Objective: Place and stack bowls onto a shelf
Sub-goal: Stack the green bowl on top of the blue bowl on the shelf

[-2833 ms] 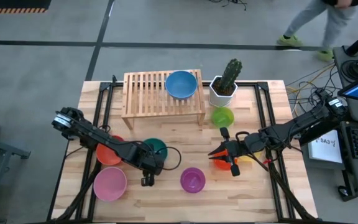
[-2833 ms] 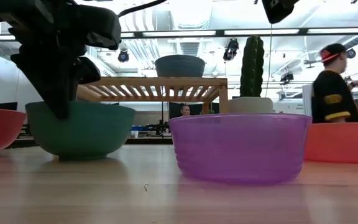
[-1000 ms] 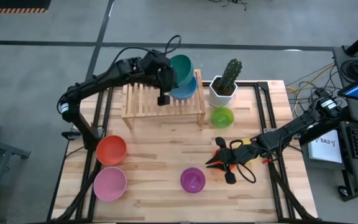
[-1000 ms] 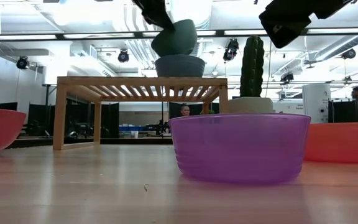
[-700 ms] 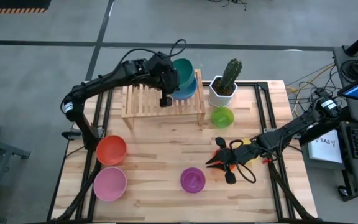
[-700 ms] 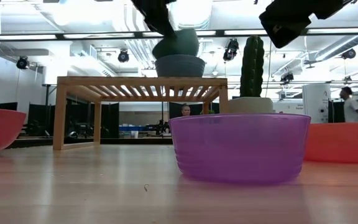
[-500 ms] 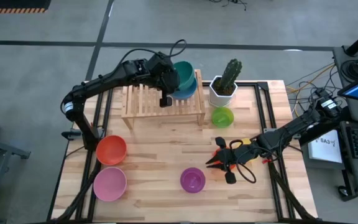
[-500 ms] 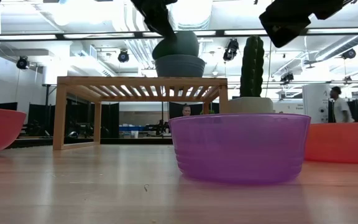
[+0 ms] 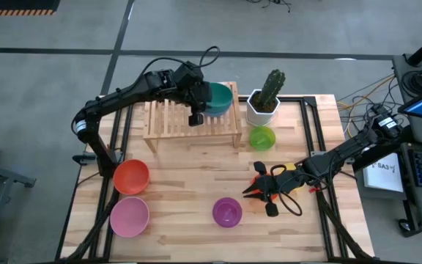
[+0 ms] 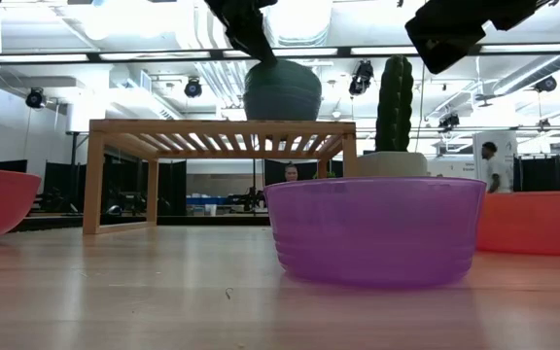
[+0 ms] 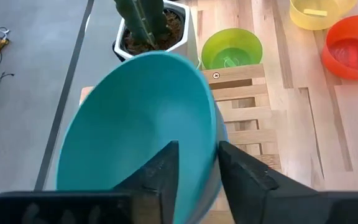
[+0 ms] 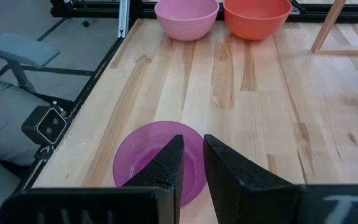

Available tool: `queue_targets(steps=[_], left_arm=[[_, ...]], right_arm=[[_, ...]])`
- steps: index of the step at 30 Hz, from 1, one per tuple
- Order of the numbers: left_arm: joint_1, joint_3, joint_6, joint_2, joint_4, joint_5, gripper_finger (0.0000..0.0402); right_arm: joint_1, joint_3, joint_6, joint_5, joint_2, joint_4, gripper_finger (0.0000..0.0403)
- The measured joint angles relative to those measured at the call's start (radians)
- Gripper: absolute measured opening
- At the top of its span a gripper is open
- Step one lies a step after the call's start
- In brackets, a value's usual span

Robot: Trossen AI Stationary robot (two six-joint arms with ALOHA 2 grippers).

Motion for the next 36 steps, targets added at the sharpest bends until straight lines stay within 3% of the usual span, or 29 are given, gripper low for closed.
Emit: queue_targets(steps=[5,10,25,36], left_arm=[[-0.004,0.0,-0.001,-0.012,0.0,-0.001,0.0136],[-0.008,0.0,0.001,-0.045,0.001,0.0,0.0141],[-0.007,-0.109,-0.048,-0.048,0.091,0.0,0.002],[-0.008,-0.118,-0.086,-0.053,0.093,-0.001,0.0001]], right_arm=[[0.0,0.0,0.0,0.0,0.0,0.0,0.0052],[0.0,0.0,-0.001,0.0,0.0,0.0,0.0052],[-0.001,0.001,-0.011,0.001,0.0,0.0,0.0052],[-0.001,0.001,-0.008,0.001,0.0,0.0,0.0052]])
